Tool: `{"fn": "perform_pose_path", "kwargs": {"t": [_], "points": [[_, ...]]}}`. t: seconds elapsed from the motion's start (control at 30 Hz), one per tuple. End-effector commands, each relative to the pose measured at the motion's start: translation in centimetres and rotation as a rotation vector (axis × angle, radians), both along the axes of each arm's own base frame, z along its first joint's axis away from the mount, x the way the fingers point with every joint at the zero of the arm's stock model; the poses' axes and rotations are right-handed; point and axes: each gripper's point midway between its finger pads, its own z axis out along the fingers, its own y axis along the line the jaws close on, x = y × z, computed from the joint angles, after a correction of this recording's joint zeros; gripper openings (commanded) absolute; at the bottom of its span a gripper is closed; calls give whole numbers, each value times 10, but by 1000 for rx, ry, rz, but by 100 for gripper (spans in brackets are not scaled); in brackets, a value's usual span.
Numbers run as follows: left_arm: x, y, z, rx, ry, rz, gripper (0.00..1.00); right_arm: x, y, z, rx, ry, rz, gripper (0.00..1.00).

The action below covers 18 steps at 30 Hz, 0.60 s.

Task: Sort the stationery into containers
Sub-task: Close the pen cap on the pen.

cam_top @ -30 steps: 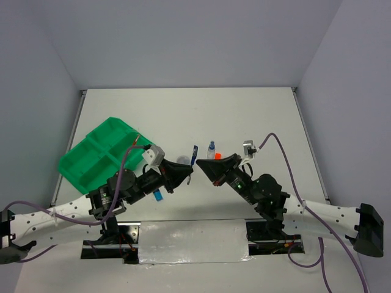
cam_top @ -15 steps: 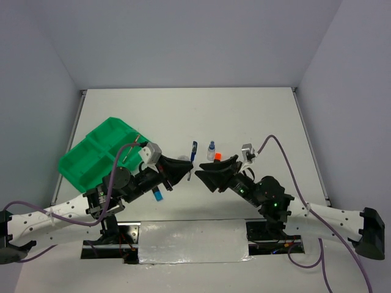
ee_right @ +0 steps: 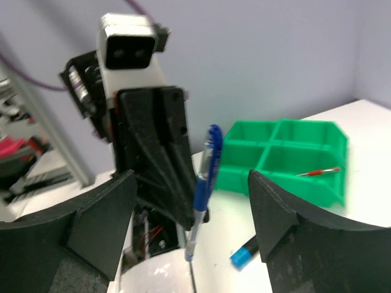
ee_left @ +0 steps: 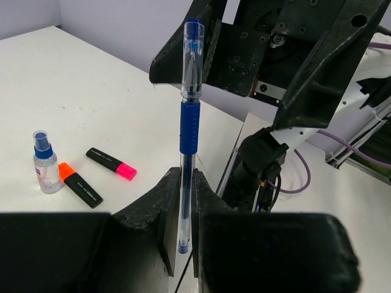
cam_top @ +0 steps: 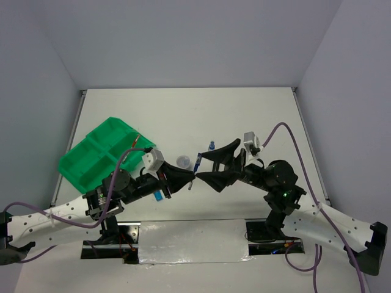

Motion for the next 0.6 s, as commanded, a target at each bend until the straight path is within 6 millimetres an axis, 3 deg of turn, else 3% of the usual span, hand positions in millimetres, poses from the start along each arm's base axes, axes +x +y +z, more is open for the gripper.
{"fn": "perform_pose_path", "kwargs": {"t": [0.0,0.17,0.37,0.47,0.5,0.57], "points": [[-7,3,15,-39,-51,-33,0,-23,6,10,-26,-49,135,79],[-7,3,17,-47,-56,-32,0,-27,12,0,-33,-36,182,75],[-9,-3,21,-52,-65,-56,0,-26,17,-2,-21,-24,197,53],[-9,-6,19,-43,-62,-65,0,-22,16,-1,-9,-14,175,36],[-9,-7,19,-44,-61,-67,0,-21,16,0,-8,-11,171,36],[-10,-7,17,-43,-61,-73,0,-17,16,0,-4,5,150,25]]}}
